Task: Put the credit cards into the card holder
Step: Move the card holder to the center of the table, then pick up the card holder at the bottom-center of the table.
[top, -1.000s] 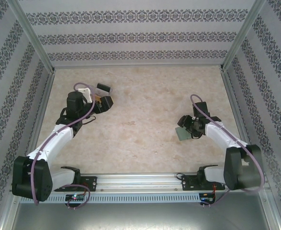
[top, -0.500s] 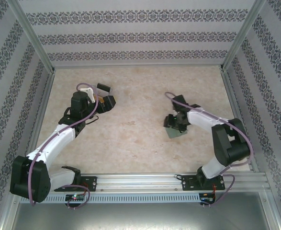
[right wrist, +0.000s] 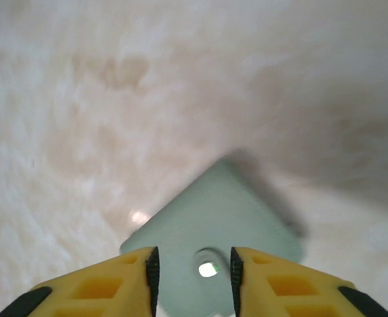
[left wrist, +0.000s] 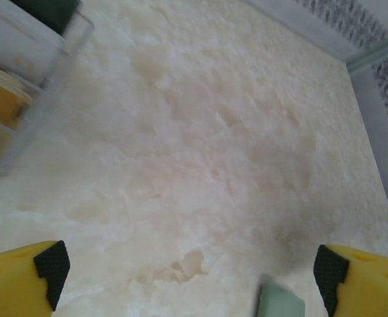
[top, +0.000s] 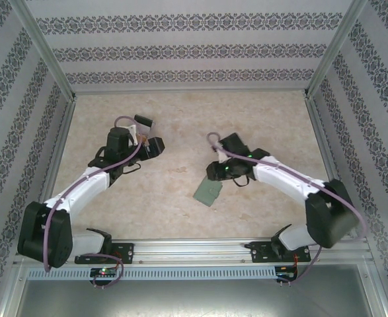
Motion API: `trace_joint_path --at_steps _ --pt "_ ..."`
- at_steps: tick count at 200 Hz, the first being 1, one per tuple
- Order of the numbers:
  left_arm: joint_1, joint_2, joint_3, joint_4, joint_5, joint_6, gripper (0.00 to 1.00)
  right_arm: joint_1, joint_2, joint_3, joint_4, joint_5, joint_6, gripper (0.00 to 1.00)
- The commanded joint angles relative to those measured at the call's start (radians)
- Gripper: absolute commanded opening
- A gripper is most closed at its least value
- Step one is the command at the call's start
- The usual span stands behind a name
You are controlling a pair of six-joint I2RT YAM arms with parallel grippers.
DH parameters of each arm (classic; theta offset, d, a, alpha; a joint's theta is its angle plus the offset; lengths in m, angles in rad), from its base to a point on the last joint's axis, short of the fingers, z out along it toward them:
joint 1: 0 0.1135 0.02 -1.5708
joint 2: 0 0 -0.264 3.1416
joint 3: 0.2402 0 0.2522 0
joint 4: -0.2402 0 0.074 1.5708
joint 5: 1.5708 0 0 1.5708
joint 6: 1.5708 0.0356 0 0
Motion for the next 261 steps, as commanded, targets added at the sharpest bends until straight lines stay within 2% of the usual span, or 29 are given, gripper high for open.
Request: trace_joint_path --at_steps 1,13,50,73,103,197,261 --pt "-0.069 0.060 0.053 -0.033 0.084 -0.032 0.92 -0.041 0.001 -0.072 0.033 -0.004 0.171 0.35" --pt "-0.114 0.107 0.077 -0.051 0.098 -0.042 0.89 -0.042 0.011 -0.081 0.029 -0.005 0.187 0.34" --pt "-0.230 0.264 0.148 -0.061 0.166 -0.076 0.79 -0.026 0.064 -0.106 0.025 -0.013 0.255 0.24" --pt "-0.273 0.342 0.183 -0.071 0.212 -0.077 0.77 -0.005 0.079 -0.142 0.055 -0.030 0.283 0.23" --pt "-0.316 0.447 0.250 -0.113 0.280 -0.060 0.69 -0.002 0.132 -0.149 0.064 -0.033 0.279 0.22" --pt "-0.367 0.559 0.264 -0.132 0.378 -0.090 0.57 -0.026 0.203 -0.164 0.128 -0.029 0.270 0.20" --pt "-0.392 0.603 0.311 -0.159 0.433 -0.076 0.35 -0.030 0.188 -0.179 0.130 -0.018 0.276 0.21"
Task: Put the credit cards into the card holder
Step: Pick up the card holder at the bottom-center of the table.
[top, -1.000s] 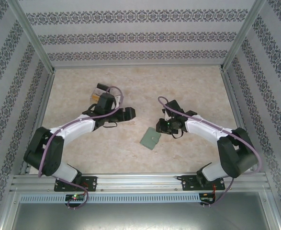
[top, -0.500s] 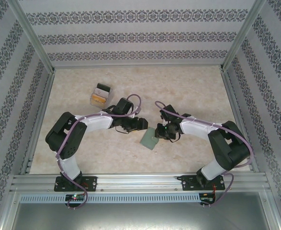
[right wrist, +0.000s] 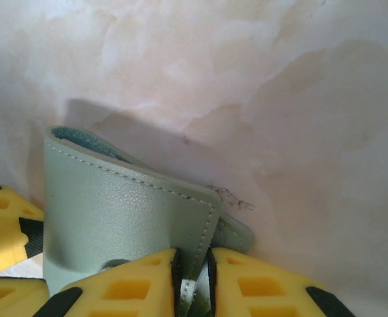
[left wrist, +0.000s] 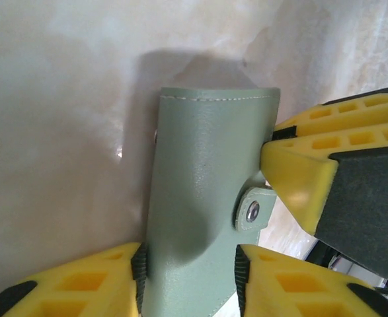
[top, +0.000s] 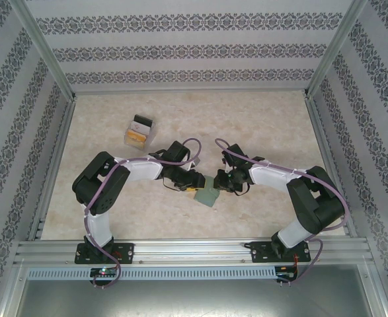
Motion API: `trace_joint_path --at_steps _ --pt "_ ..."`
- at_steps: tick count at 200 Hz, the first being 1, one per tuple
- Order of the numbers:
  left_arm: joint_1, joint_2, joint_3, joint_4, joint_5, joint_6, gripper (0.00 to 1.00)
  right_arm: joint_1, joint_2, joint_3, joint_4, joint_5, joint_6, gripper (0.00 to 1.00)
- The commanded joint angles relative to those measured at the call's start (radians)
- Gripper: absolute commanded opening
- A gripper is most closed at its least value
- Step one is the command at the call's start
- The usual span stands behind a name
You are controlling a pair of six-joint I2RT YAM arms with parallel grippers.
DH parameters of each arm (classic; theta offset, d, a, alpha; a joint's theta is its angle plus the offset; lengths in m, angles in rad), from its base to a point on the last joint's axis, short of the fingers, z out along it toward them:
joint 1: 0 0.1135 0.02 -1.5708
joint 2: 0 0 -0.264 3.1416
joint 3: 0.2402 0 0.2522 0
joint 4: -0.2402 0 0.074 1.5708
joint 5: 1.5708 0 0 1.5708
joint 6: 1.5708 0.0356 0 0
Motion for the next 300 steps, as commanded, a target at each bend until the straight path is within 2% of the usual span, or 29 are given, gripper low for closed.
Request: trace_joint_path --at_steps 1,59,117,146,173,216,275,300 --pt "-0.020 0.017 0.047 -0.016 0.066 0.000 0.35 -0.005 0.030 -0.038 0.015 0.039 0.007 0.21" --pt "-0.020 0.009 0.021 0.084 0.102 -0.049 0.31 -0.005 0.030 -0.043 0.014 0.043 0.007 0.21" --pt "-0.020 -0.028 -0.018 0.158 0.087 -0.095 0.00 -0.005 -0.007 -0.039 0.002 0.051 0.011 0.23" --pt "-0.020 -0.073 -0.059 0.217 0.053 -0.139 0.00 0.010 -0.068 -0.014 -0.039 0.079 0.008 0.29" --pt "-0.020 -0.118 -0.100 0.260 0.006 -0.171 0.00 0.057 -0.120 0.036 -0.111 0.164 -0.012 0.42" --pt "-0.020 -0.114 -0.098 0.244 -0.006 -0.171 0.00 0.080 -0.110 0.072 -0.113 0.145 -0.021 0.45" --pt "-0.020 -0.112 -0.116 0.254 -0.040 -0.185 0.00 0.132 0.031 0.106 -0.143 0.178 -0.011 0.46" --pt "-0.020 -0.112 -0.126 0.270 -0.049 -0.195 0.00 0.141 0.088 0.104 -0.184 0.266 -0.002 0.42"
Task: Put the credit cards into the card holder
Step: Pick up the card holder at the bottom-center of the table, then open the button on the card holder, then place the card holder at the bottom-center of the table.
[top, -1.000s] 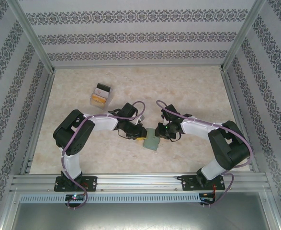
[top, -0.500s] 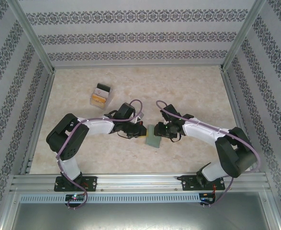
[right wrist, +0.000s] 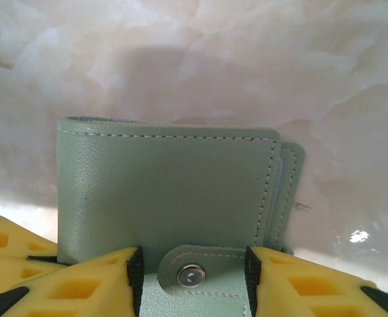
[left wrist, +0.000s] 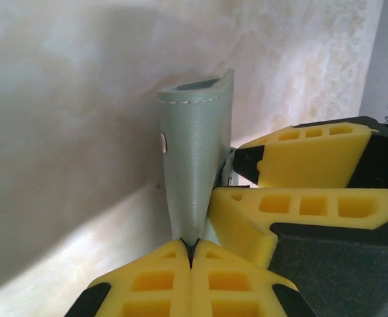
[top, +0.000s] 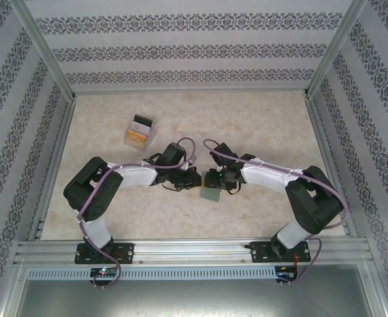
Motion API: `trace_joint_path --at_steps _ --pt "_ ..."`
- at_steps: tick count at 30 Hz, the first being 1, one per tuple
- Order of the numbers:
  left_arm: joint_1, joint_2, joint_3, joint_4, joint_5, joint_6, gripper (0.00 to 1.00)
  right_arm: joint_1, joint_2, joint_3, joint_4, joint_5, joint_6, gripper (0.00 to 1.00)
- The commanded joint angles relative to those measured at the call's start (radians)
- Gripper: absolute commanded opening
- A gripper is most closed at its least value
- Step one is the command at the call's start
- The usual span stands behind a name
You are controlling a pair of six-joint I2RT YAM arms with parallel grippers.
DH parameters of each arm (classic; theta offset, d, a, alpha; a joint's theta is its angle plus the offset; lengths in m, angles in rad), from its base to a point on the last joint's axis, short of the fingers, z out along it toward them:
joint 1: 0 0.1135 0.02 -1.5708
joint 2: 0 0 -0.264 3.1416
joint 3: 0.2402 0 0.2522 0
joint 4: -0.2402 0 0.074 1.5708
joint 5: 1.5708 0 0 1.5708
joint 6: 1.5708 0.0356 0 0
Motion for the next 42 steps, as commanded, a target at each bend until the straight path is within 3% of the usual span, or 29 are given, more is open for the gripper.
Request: trace_joint_path --at_steps 1,4,7,14,19,23,25,26,35,38,40,42 --pt "-0.011 -0.015 -0.002 0.065 -0.001 -0.018 0.00 0.014 0.066 -0.008 -0.091 0.107 0.002 0.41" --pt "-0.009 -0.016 -0.010 0.060 -0.013 -0.021 0.00 0.011 0.095 -0.001 -0.122 0.160 -0.009 0.25" --pt "-0.008 -0.023 -0.028 0.055 -0.028 -0.020 0.00 0.011 0.077 -0.004 -0.145 0.186 -0.017 0.16" --pt "0.016 -0.061 -0.105 0.079 -0.099 -0.053 0.00 -0.013 -0.027 -0.055 -0.157 0.207 0.000 0.09" --pt "0.018 -0.082 -0.133 0.099 -0.116 -0.063 0.00 -0.036 -0.053 -0.082 -0.148 0.184 0.001 0.10" --pt "0.018 -0.091 -0.131 0.074 -0.119 -0.055 0.00 -0.045 -0.048 -0.082 -0.161 0.202 -0.011 0.16" --pt "0.018 -0.105 -0.144 0.076 -0.134 -0.062 0.00 -0.051 -0.057 -0.082 -0.170 0.210 -0.013 0.28" --pt "0.017 -0.111 -0.152 0.078 -0.142 -0.066 0.00 -0.050 -0.064 -0.084 -0.170 0.211 -0.016 0.29" --pt "0.019 -0.119 -0.157 0.066 -0.150 -0.068 0.00 -0.058 -0.053 -0.057 -0.195 0.223 -0.048 0.29" --pt "0.018 -0.135 -0.145 0.023 -0.168 -0.048 0.08 -0.058 -0.087 -0.046 -0.171 0.202 -0.057 0.31" --pt "0.017 -0.166 -0.143 0.013 -0.181 -0.037 0.21 -0.062 -0.128 -0.036 -0.142 0.189 -0.071 0.36" --pt "0.018 -0.210 -0.137 -0.020 -0.215 -0.019 0.25 -0.072 -0.160 -0.004 -0.139 0.190 -0.097 0.37"
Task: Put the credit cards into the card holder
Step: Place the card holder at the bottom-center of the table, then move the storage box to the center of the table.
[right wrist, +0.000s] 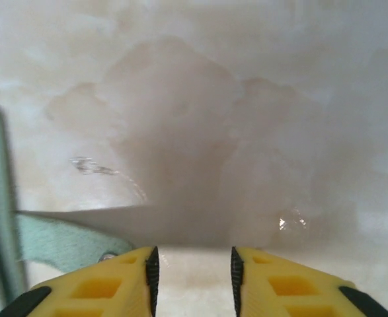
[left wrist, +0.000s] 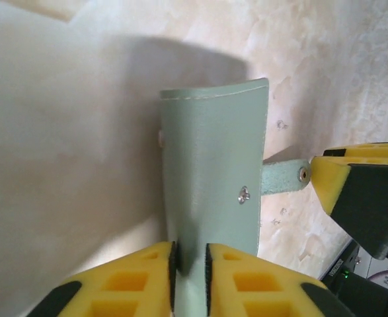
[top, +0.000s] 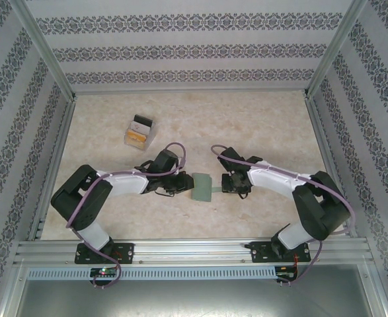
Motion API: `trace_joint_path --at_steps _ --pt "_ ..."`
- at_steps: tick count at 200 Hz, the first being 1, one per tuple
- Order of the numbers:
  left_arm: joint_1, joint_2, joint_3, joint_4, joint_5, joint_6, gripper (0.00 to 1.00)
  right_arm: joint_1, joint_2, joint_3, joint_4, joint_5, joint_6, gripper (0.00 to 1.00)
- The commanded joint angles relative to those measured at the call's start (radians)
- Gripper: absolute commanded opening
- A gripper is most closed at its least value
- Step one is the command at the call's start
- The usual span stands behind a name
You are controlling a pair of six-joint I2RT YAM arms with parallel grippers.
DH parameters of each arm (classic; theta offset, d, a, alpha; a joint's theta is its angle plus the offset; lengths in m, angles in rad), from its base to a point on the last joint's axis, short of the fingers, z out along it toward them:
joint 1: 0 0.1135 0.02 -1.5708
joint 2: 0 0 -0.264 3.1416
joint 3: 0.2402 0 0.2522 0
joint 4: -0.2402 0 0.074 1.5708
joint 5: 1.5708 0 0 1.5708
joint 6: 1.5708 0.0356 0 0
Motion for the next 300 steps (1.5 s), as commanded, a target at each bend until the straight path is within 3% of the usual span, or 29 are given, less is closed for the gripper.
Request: trace_joint_path --at_steps 1,16,42,64,83,106,118,138,183,230,258,300 --pt "0.010 -0.101 0.019 -0.079 -0.073 0.040 0.29 -0.029 -0.080 0.077 0.012 -0.002 -0.062 0.39" --pt "0.012 -0.168 0.050 -0.179 -0.144 0.084 0.47 -0.064 -0.109 0.114 0.030 -0.042 -0.101 0.41" --pt "0.066 -0.260 0.114 -0.329 -0.236 0.154 0.61 -0.122 -0.130 0.141 0.096 -0.131 -0.106 0.43" --pt "0.200 -0.288 0.181 -0.435 -0.255 0.209 0.70 -0.139 -0.108 0.157 0.175 -0.204 -0.077 0.52" --pt "0.341 -0.282 0.239 -0.468 -0.245 0.255 0.86 -0.135 -0.066 0.184 0.216 -0.267 -0.058 0.53" --pt "0.482 -0.186 0.372 -0.534 -0.254 0.334 1.00 -0.115 -0.019 0.214 0.234 -0.302 -0.049 0.63" --pt "0.548 -0.115 0.433 -0.533 -0.238 0.354 0.99 -0.102 -0.003 0.223 0.244 -0.308 -0.047 0.66" --pt "0.650 0.046 0.560 -0.525 -0.101 0.366 0.99 -0.092 0.014 0.233 0.251 -0.326 -0.046 0.69" --pt "0.758 0.326 0.795 -0.490 0.036 0.388 0.99 -0.088 0.024 0.245 0.230 -0.330 -0.043 0.71" --pt "0.781 0.511 0.940 -0.512 0.218 0.358 0.99 -0.092 0.016 0.236 0.214 -0.314 -0.037 0.72" --pt "0.778 0.528 0.935 -0.473 0.315 0.333 1.00 -0.096 0.019 0.236 0.202 -0.307 -0.036 0.72" --pt "0.745 0.525 0.931 -0.482 0.364 0.307 1.00 -0.098 0.025 0.234 0.202 -0.302 -0.031 0.72"
